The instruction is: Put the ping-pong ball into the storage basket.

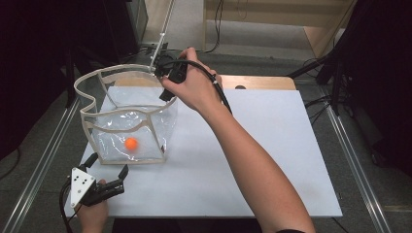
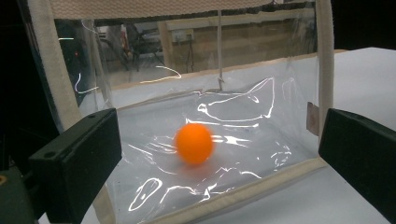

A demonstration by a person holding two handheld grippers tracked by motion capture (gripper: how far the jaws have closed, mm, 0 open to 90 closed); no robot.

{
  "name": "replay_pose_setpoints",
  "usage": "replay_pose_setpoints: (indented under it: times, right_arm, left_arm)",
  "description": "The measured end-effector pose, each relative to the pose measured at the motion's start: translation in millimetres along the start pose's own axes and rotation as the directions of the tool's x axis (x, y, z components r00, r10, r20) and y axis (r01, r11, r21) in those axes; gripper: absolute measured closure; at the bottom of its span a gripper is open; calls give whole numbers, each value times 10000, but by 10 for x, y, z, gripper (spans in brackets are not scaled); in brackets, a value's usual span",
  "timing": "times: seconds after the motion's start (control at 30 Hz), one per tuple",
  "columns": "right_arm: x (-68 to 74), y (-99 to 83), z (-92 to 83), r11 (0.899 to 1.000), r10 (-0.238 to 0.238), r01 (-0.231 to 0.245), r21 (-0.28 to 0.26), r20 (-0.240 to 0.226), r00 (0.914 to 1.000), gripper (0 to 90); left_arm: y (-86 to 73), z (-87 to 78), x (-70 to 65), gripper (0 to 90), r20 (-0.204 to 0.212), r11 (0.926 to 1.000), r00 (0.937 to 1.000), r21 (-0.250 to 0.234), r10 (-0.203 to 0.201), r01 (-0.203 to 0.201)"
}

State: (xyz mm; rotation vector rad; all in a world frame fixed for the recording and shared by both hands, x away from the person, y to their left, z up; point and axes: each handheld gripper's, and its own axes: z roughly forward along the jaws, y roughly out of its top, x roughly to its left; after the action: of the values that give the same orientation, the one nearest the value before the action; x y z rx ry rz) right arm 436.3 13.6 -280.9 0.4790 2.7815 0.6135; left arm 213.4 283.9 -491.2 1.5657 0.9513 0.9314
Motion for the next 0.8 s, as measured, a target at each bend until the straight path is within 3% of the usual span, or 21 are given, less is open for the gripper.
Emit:
replay_pose_setpoints:
  times: [0.4,0.6,0.67,0.8]
  right_arm:
    - [-30,-226,-141,9941,725,-734,-799,-142,9973,109]
    - [-47,-351,-148,9913,953,-977,-883,-319,9949,82]
    - [-45,-387,-145,9901,1078,-1101,-872,-312,9937,0]
    - [-41,-458,-128,9904,1025,-1062,-883,-449,9937,0]
  left_arm:
    - [1,2,-1,0,-13,10000,10000,21,56,-56]
    - [1,3,-3,0,-29,10000,10000,25,67,-67]
    - [0,6,-5,0,-23,10000,10000,-14,42,-42]
    - [0,6,-5,0,-23,10000,10000,-11,43,-43]
